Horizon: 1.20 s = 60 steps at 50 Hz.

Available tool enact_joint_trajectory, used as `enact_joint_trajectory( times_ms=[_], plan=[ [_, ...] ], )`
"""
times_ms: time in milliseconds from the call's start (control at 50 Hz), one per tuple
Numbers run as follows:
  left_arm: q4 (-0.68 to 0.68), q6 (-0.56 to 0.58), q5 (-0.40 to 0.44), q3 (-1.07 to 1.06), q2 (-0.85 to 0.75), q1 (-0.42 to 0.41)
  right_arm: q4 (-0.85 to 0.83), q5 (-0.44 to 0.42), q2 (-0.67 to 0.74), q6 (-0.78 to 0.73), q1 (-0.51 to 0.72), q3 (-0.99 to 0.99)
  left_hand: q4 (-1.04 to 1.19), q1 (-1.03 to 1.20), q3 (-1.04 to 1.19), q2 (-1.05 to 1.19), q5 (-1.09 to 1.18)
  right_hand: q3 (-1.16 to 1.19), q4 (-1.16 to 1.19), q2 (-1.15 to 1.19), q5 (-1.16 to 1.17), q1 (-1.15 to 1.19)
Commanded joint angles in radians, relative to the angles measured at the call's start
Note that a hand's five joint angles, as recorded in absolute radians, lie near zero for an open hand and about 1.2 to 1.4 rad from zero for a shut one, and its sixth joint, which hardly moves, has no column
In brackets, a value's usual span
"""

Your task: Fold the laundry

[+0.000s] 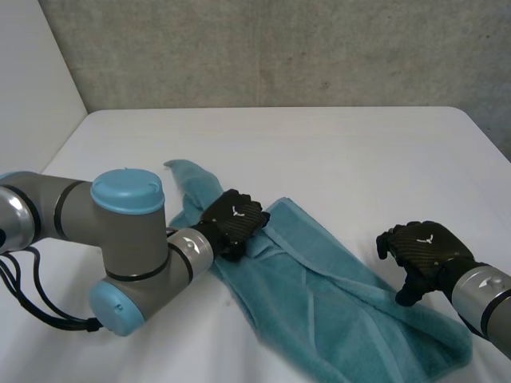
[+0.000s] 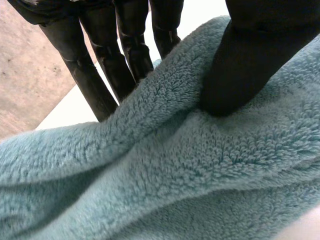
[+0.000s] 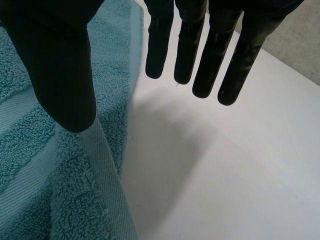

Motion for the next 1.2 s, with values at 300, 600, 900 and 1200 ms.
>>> enact_joint_trajectory(
  times_ms=[300,600,900,1200],
  plan=[
    [0.114,-0.007,-0.135,-0.072,0.255,0.138,0.122,-0.097,-0.195,0.037,0.093,0.032,0.274,0.366,0.277,0.266,0.34,-0.291,-0.302,-0.311,-0.303,-0.236],
    [0.112,-0.025,-0.161,-0.178,0.271,0.269,0.13,-0.065,-0.082,0.321,0.108,-0.041,0.274,0.366,0.277,0.266,0.34,-0.297,-0.308,-0.317,-0.308,-0.242],
    [0.12,-0.027,-0.157,-0.273,0.366,0.312,0.084,0.032,0.108,0.324,0.186,-0.074,0.274,0.366,0.277,0.266,0.34,-0.248,-0.258,-0.267,-0.259,-0.192],
    [0.223,-0.066,-0.154,-0.244,0.377,0.329,-0.024,0.167,0.229,0.306,0.238,-0.236,0.274,0.366,0.277,0.266,0.34,0.829,0.818,0.81,0.818,0.884]
  ],
)
